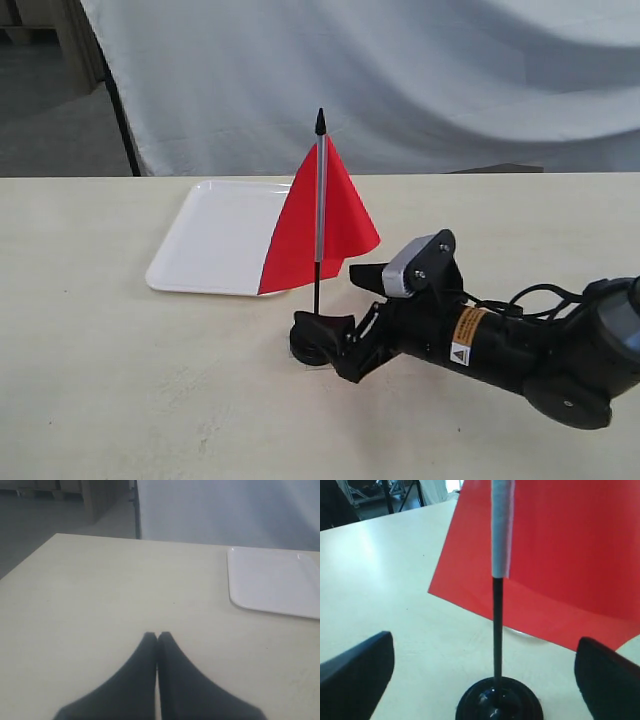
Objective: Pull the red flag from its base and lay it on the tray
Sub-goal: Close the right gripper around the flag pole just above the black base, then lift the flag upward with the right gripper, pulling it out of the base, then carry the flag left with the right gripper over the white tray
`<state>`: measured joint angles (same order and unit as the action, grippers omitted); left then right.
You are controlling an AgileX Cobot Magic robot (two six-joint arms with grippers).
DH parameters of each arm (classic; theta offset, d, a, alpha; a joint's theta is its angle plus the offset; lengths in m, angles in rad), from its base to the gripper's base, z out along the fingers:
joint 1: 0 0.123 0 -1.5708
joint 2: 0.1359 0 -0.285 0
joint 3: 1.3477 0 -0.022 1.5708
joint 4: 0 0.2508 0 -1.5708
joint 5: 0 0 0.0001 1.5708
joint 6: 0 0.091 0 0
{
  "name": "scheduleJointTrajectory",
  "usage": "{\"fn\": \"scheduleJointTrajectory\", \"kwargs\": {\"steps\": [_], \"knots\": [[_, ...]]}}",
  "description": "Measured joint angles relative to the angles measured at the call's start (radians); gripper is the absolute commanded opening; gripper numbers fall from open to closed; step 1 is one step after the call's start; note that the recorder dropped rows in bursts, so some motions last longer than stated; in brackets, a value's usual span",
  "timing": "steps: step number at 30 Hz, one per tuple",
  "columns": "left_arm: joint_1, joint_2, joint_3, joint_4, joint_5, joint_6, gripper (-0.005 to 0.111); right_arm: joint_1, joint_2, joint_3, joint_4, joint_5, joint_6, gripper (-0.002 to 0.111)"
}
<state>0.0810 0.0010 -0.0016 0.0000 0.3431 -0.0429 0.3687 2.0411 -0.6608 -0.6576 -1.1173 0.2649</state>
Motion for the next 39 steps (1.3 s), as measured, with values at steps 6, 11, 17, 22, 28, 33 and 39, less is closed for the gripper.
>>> {"fn": "scheduleJointTrajectory", "kwargs": {"steps": [6,11,17,22,28,33,39], "knots": [[0.000,0.000,0.000,0.000,0.000,0.000,0.000,0.054,0.049,-0.108,0.048,0.102,0.003,0.091],[0.000,0.000,0.000,0.000,0.000,0.000,0.000,0.061,0.071,-0.162,0.088,0.109,0.022,0.069],[0.000,0.000,0.000,0.000,0.000,0.000,0.000,0.061,0.071,-0.173,0.088,0.113,0.035,0.003],[0.000,0.000,0.000,0.000,0.000,0.000,0.000,0.067,0.071,-0.173,0.074,0.113,0.039,-0.001],[0.000,0.000,0.000,0.000,0.000,0.000,0.000,0.067,0.047,-0.175,0.074,0.149,0.096,-0.001],[0.000,0.000,0.000,0.000,0.000,0.000,0.000,0.069,-0.083,-0.220,0.074,0.254,0.313,-0.001],[0.000,0.000,0.000,0.000,0.000,0.000,0.000,0.141,-0.125,-0.421,-0.003,0.572,0.637,-0.001]]}}
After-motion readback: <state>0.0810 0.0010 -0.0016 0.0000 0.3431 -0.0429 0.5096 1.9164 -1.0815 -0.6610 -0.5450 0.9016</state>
